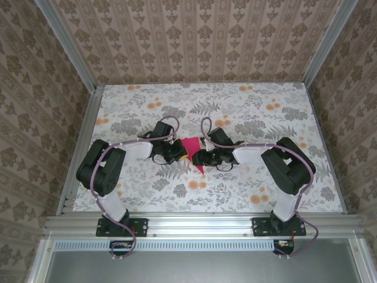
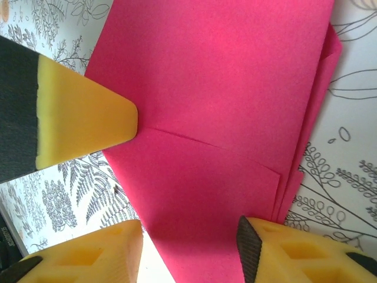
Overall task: Fold a paper plane with a square sheet of paper (pick it up from the middle)
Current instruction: Fold the wing for the fifth time at the center of the table.
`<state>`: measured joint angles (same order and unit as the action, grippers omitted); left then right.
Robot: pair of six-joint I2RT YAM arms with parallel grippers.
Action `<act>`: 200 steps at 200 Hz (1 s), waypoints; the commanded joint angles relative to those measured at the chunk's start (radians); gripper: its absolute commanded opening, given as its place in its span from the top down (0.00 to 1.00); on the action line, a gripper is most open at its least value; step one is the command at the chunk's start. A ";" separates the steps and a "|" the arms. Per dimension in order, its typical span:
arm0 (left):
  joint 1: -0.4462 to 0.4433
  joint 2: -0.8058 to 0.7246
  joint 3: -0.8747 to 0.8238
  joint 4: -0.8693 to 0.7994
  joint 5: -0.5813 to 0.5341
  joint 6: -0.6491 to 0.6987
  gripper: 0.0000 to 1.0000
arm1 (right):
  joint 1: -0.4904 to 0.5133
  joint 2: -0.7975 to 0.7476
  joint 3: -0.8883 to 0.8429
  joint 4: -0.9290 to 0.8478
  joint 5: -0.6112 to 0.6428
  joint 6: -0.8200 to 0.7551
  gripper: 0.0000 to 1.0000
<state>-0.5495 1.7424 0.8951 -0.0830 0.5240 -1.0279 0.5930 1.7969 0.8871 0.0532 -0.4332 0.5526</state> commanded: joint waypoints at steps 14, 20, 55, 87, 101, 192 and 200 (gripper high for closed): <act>-0.024 0.005 0.067 -0.128 -0.038 0.030 0.96 | -0.013 -0.081 -0.066 0.003 0.095 -0.126 0.47; -0.028 0.004 0.079 -0.149 -0.045 0.032 0.97 | -0.010 -0.099 -0.082 0.024 0.099 -0.151 0.46; -0.049 -0.002 0.132 -0.249 -0.086 0.023 0.97 | 0.034 -0.239 -0.185 0.127 0.197 -0.297 0.44; -0.062 0.005 0.175 -0.314 -0.108 0.015 0.97 | 0.078 -0.321 -0.237 0.198 0.268 -0.386 0.44; -0.068 0.005 0.193 -0.343 -0.124 0.012 0.97 | 0.101 -0.321 -0.232 0.206 0.282 -0.415 0.44; -0.078 0.002 0.216 -0.363 -0.119 -0.035 0.97 | 0.209 -0.123 -0.146 0.262 0.373 -0.448 0.42; -0.079 0.000 0.214 -0.359 -0.116 -0.039 0.97 | 0.209 -0.112 -0.145 0.272 0.381 -0.445 0.42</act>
<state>-0.6216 1.7424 1.0920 -0.4236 0.4072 -1.0374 0.7975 1.6524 0.7124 0.2771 -0.1078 0.1246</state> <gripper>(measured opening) 0.053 0.581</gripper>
